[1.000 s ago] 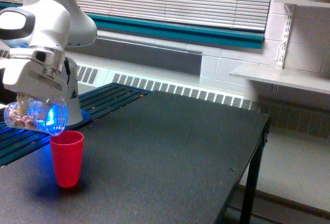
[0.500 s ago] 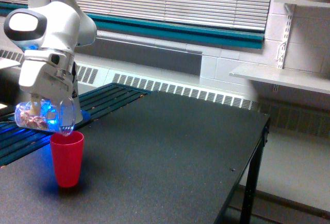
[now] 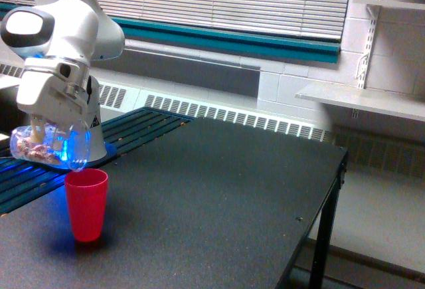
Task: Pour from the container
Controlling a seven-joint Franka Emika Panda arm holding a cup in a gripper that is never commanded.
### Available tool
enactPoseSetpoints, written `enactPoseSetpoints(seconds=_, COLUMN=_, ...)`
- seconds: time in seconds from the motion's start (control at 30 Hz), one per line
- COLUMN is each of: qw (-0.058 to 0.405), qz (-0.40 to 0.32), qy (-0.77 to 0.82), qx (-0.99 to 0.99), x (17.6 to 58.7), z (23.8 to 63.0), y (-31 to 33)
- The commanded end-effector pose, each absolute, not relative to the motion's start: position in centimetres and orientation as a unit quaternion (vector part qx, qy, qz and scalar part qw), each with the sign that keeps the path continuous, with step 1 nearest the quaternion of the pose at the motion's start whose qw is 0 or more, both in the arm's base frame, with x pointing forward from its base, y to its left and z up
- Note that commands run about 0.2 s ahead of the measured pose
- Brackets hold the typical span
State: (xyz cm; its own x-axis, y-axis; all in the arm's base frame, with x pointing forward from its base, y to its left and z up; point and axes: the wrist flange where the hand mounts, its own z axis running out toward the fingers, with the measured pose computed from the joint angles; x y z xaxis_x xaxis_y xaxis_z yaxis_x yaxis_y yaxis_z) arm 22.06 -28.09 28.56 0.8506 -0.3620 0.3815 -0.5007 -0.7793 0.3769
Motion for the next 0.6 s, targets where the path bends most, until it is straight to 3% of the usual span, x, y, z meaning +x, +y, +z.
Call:
enactPoseSetpoints(seconds=0.03, qw=0.25, qz=0.131, qy=-0.213, qx=0.935, x=21.3, z=28.5, y=-28.5)
enactPoseSetpoints(seconds=0.6, qw=0.266, qz=0.124, qy=-0.177, qx=0.939, x=22.8, z=29.0, y=-27.8)
